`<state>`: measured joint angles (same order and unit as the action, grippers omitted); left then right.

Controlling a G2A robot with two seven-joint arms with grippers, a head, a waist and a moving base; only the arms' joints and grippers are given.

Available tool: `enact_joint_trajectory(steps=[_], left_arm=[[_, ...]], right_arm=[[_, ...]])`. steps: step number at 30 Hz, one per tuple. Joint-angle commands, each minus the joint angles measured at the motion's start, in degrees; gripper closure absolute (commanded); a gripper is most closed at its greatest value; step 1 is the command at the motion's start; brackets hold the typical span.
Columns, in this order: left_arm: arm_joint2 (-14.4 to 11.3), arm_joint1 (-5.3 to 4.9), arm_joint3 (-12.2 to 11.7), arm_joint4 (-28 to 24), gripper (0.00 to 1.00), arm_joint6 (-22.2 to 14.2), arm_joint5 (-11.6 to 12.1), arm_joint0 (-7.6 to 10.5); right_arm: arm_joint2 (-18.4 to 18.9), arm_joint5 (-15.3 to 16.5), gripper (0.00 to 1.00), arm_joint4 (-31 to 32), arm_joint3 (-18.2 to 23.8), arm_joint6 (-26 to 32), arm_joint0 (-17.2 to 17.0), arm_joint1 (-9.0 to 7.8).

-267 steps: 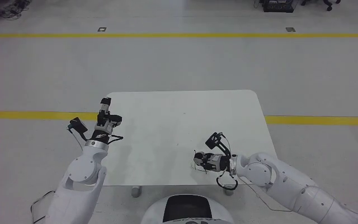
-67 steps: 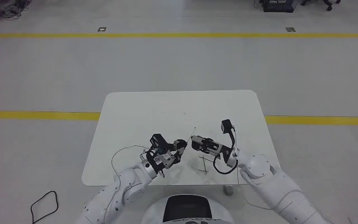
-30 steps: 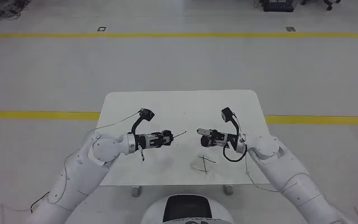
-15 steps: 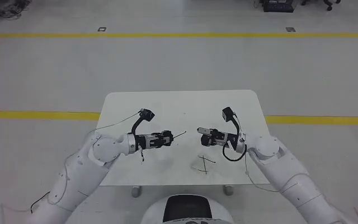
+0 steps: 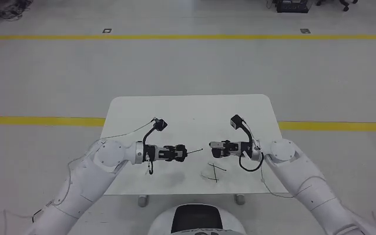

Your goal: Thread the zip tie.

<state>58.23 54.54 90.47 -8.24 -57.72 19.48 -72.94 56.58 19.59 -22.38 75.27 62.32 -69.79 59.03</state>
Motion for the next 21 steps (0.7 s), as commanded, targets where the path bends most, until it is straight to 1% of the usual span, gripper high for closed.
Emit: enact_joint_trajectory(steps=[1,6,7,8,9,11,12,13,14,16,17,18,19,21], left_arm=[[0.0,0.0,-0.4,0.2,1.0,-0.5,0.0,0.49],[0.0,0.0,-0.4,0.2,1.0,-0.5,0.0,0.49],[-0.7,0.12,0.2,-1.9,1.0,-1.5,0.0,0.19],[-0.8,0.17,-0.2,-4.4,1.0,-2.8,0.0,0.36],[-0.7,0.19,-1.3,-6.7,1.0,-3.8,0.0,0.67],[-1.3,0.39,-3.2,-12.2,1.0,-7.5,0.0,1.55],[-1.7,0.51,-4.2,-15.1,1.0,-9.2,-0.1,1.9],[-2.0,0.62,-5.2,-16.9,1.0,-10.7,-0.1,2.46],[-2.4,0.8,-6.5,-18.6,1.0,-11.6,-0.1,3.12],[-3.5,1.16,-8.1,-21.4,1.0,-13.0,-0.9,4.12],[-4.0,1.38,-9.2,-22.1,1.0,-13.2,-1.0,4.9],[-4.3,1.5,-10.0,-21.1,1.0,-12.4,-1.3,5.62],[-4.4,1.54,-10.0,-19.2,1.0,-11.3,-0.9,6.28],[-4.4,1.54,-10.0,-19.2,1.0,-11.3,-0.9,6.28]], right_arm=[[-0.1,-0.1,0.0,-0.4,-0.6,1.4,0.6,0.1],[-0.1,-0.1,0.0,-0.4,-0.6,1.4,0.6,0.1],[-0.1,-0.1,0.0,-0.4,-0.6,1.4,0.6,0.1],[-0.1,-0.1,0.0,-0.4,-0.6,1.4,0.6,0.1],[-0.2,-0.4,0.0,-0.6,-0.6,1.1,0.4,0.14],[-0.2,-0.1,0.0,-0.7,-1.0,2.5,0.7,0.17],[-0.3,-0.1,0.0,-1.7,-1.2,4.6,0.9,0.24],[-0.2,-0.1,0.0,-2.8,-1.7,6.6,1.3,0.33],[0.1,-0.1,0.0,-4.1,-2.5,8.4,1.7,0.48],[0.4,-0.1,0.0,-6.7,-3.5,11.7,2.2,0.86],[0.5,-0.1,0.0,-8.4,-3.9,15.2,2.6,1.18],[0.8,-0.1,0.0,-9.4,-4.9,17.2,3.0,1.4],[0.8,-0.1,0.0,-9.4,-4.9,17.2,3.0,1.4],[0.8,-0.1,0.0,-9.4,-4.9,17.2,3.0,1.4]])
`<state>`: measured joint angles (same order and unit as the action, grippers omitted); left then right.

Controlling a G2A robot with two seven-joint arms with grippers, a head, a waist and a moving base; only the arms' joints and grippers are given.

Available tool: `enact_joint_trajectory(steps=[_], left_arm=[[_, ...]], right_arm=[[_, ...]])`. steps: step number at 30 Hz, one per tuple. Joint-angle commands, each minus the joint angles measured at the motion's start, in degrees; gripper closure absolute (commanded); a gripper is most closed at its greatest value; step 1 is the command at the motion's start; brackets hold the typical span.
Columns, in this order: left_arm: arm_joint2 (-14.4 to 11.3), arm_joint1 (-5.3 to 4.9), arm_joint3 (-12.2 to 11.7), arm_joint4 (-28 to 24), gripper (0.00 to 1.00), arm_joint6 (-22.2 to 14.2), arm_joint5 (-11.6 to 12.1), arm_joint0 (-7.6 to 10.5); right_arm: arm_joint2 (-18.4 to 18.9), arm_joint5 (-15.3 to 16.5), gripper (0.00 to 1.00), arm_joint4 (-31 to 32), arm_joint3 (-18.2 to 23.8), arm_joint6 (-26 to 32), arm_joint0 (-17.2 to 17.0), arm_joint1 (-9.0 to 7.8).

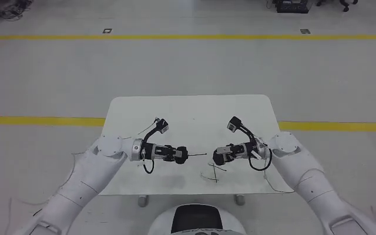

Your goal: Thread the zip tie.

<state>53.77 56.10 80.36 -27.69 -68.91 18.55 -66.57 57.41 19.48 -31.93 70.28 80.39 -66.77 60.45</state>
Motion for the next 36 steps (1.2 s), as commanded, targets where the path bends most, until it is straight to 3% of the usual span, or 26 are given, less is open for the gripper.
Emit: enact_joint_trajectory(steps=[1,4,7,11,15,23,27,30,36], left_arm=[[0.0,-0.02,0.1,0.2,1.0,-0.1,0.1,-0.08],[0.0,0.0,0.0,0.1,1.0,0.3,-0.2,-0.18],[-0.8,0.27,-0.1,-0.7,1.0,3.5,-2.7,-0.56],[-1.3,0.77,-2.1,-8.5,1.0,2.9,-5.3,-0.71],[-1.5,1.28,-4.4,-13.9,1.0,3.7,-7.6,-0.35],[-1.9,1.36,-3.7,-13.6,1.0,4.4,-8.7,-0.36],[-2.3,1.56,-4.7,-16.5,1.0,1.5,-9.8,-0.42],[-2.3,1.57,-5.8,-14.1,1.0,2.0,-7.5,0.25],[-2.5,1.64,-5.3,-14.3,1.0,2.4,-7.8,0.04]], right_arm=[[0.0,0.0,0.0,0.1,0.1,-0.9,0.0,-0.02],[0.0,0.0,0.0,0.1,0.1,-0.9,0.0,-0.02],[-0.4,-0.9,0.0,-0.2,0.5,-2.2,-0.4,0.12],[-2.2,-0.4,0.0,-5.8,-0.7,-0.7,0.0,0.53],[-3.5,0.0,0.0,-7.0,-1.5,-0.7,0.8,0.49],[-3.7,-1.0,0.0,-7.2,-1.2,-2.3,0.5,0.64],[-4.5,-0.8,0.0,-11.1,-2.3,-0.7,0.8,1.03],[-4.6,-0.7,0.0,-11.2,-2.4,-0.7,0.9,1.03],[-4.6,-1.0,0.0,-11.1,-2.0,-1.9,0.6,1.07]])
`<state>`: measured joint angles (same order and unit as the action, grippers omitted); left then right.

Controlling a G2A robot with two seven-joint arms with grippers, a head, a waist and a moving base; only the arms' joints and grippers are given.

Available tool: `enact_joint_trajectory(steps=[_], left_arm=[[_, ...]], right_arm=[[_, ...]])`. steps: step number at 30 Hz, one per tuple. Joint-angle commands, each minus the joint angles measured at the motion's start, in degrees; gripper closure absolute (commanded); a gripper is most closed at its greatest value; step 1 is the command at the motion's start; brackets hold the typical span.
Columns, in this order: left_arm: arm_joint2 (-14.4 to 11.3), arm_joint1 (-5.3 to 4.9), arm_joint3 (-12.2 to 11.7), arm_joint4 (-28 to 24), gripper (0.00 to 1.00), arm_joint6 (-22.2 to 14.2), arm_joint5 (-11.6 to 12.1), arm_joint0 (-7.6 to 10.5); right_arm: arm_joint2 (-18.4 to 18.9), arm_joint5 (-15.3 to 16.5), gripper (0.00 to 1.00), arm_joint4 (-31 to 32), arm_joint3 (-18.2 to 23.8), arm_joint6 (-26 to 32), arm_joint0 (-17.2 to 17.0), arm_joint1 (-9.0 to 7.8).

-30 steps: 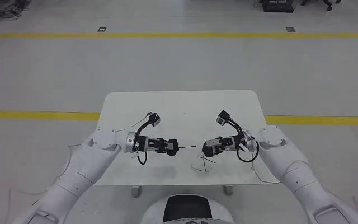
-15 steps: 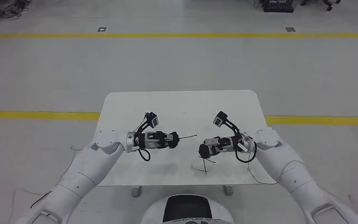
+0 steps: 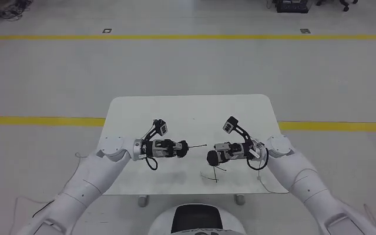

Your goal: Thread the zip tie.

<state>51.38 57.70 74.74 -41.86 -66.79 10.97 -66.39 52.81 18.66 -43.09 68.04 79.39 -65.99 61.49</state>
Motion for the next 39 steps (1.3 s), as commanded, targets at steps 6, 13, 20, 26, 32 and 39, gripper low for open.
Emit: enact_joint_trajectory(steps=[6,13,20,26,32,39], left_arm=[[0.2,0.03,-0.9,-5.1,1.0,-4.4,-2.2,-0.63],[-0.1,0.01,-0.6,-5.2,1.0,-6.9,-2.7,-0.6],[-0.9,0.17,-0.1,-4.5,1.0,-6.5,-3.0,-0.59],[-1.5,0.44,-0.7,-4.6,1.0,-6.4,-3.4,0.0],[-1.9,0.65,-1.7,-4.8,1.0,-6.4,-3.5,0.56],[-2.2,0.82,-2.3,-4.9,1.0,-6.3,-3.6,1.09]], right_arm=[[1.6,-0.2,0.0,-1.5,0.5,0.2,-1.2,-0.2],[1.8,0.5,0.32,-1.0,0.9,0.2,-1.6,-0.45],[1.2,0.6,0.56,-0.5,0.8,0.2,-1.3,-0.59],[0.6,0.8,0.59,-0.2,-0.4,0.2,-0.7,-0.41],[0.4,0.8,0.72,0.1,-1.2,0.2,-0.1,-0.09],[0.3,0.8,0.79,0.1,-1.8,0.2,0.2,0.19]])
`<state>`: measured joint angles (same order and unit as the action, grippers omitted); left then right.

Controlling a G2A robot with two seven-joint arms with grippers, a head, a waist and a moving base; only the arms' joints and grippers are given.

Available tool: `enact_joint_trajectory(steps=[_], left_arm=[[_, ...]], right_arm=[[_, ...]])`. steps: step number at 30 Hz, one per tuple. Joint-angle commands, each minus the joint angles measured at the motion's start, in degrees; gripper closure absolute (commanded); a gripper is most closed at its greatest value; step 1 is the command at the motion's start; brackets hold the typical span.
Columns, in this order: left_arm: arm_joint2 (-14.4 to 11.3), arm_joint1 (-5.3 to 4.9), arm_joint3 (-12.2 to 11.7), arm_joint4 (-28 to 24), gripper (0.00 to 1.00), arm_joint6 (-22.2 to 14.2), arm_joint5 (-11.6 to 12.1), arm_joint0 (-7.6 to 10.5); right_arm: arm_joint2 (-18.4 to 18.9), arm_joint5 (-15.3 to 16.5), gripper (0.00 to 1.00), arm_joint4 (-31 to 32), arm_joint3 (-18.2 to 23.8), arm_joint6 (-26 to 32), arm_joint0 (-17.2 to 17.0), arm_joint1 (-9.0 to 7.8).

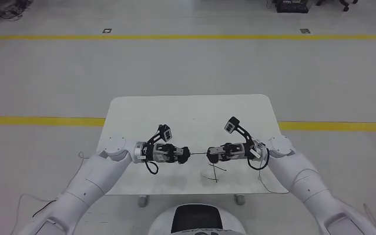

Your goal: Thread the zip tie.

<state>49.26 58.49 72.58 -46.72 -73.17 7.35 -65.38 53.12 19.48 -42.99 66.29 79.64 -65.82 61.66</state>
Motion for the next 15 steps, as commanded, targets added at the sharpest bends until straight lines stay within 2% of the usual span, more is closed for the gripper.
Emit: enact_joint_trajectory(steps=[1,8,10,15], left_arm=[[-0.1,0.05,-0.2,0.0,1.0,0.1,0.0,0.14],[-0.1,0.17,-0.6,-0.1,1.0,0.7,-0.1,0.39],[-0.1,0.19,-0.6,-0.1,1.0,0.7,-0.1,0.43],[-0.2,0.22,-0.7,0.0,1.0,0.3,-0.1,0.52]], right_arm=[[0.0,0.0,0.8,0.0,-0.1,0.0,0.0,0.06],[0.1,0.0,0.85,-0.7,-0.5,0.0,0.1,0.21],[0.2,0.0,0.9,-0.7,-0.6,0.0,0.1,0.22],[0.4,0.0,0.9,-0.8,-0.7,0.0,0.1,0.25]])
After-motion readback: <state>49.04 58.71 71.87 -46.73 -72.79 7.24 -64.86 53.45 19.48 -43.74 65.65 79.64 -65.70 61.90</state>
